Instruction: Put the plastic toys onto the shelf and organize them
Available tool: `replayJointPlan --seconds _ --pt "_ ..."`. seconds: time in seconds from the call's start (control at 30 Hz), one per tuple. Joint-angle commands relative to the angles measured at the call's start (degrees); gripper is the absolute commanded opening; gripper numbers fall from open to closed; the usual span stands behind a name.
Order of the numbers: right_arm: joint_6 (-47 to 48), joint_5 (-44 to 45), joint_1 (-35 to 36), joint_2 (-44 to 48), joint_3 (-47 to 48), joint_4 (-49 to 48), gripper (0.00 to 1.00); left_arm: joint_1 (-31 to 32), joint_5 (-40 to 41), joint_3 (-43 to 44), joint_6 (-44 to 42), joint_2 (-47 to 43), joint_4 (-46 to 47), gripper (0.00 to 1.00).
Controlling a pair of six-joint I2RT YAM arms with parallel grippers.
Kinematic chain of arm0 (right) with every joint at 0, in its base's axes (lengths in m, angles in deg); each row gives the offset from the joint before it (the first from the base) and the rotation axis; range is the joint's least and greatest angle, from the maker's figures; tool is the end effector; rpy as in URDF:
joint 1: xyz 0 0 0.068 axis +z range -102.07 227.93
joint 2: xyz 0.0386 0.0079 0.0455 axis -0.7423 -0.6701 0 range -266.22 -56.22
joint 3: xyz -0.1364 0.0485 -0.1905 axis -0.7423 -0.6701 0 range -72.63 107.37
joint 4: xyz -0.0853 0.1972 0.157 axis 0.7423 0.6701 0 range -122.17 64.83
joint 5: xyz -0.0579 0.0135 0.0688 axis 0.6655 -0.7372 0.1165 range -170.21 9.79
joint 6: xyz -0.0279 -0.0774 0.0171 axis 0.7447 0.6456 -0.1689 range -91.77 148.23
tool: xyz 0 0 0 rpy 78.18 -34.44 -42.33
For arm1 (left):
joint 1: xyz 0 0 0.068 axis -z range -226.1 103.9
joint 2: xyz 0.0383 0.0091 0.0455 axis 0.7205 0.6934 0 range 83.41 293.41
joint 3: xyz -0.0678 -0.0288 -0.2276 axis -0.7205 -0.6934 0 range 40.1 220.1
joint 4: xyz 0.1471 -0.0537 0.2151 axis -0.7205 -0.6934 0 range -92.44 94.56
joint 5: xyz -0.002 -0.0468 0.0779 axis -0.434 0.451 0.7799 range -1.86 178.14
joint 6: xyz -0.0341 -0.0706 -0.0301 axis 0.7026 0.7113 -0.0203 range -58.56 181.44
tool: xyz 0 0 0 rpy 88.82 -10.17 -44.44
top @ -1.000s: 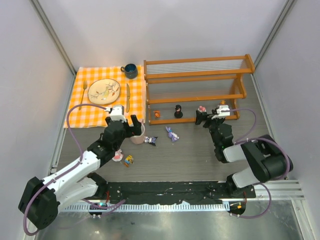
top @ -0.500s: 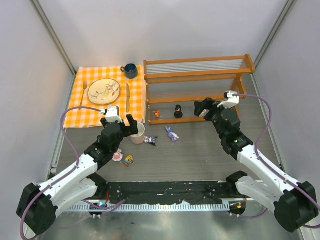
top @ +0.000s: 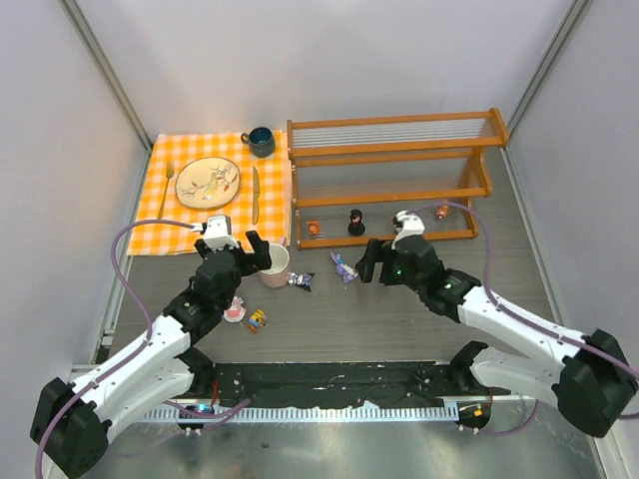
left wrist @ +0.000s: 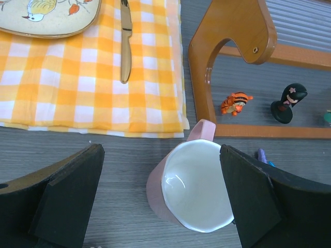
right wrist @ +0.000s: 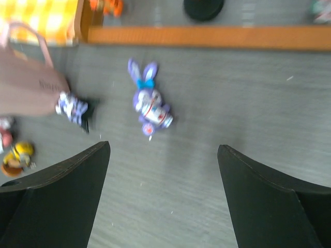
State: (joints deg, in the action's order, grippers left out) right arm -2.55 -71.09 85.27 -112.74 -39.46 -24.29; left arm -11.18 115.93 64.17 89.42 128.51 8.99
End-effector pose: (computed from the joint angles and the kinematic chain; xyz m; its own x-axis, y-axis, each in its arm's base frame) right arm 0.2235 0.1559 0.1846 -0.6054 0.1736 -0.7768 -0.2112 0.9059 0.3670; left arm 0.2216 -0.1129 0.2024 -0.2726 -0.3159 -0.9088 0.0137 0.9432 -0.3320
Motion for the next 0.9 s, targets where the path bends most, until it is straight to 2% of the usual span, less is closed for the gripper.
replayJointPlan --seconds 0.0,0.17,0.3,0.43,0.67,0.87 --pt "-0.8 3.3 6.6 -5.3 0.8 -2.2 0.91 0.2 1.3 0.0 -0.1 -0.5 2.2 1.00" --pt "6.9 2.0 7.0 -9.3 3.3 -4.5 0.93 0.2 1.2 -0.2 -0.2 -0.4 2.3 1.00" --pt "15.6 0.5 6.9 -14.3 8.7 -1.6 0.97 0.2 0.9 -0.2 -0.1 -0.4 2.4 1.00" --pt "19.3 -4.3 5.3 -19.9 13.2 0.0 0.97 0.1 1.3 -0.1 -0.1 -0.4 2.2 1.00" --pt "22.4 -15.5 0.1 -27.0 18.1 0.0 0.90 0.2 1.2 -0.1 0.0 -0.5 2.1 1.00" --pt "23.8 -19.8 -2.6 -29.9 18.7 1.1 0.81 0.2 1.0 0.1 -0.1 -0.1 2.2 1.00"
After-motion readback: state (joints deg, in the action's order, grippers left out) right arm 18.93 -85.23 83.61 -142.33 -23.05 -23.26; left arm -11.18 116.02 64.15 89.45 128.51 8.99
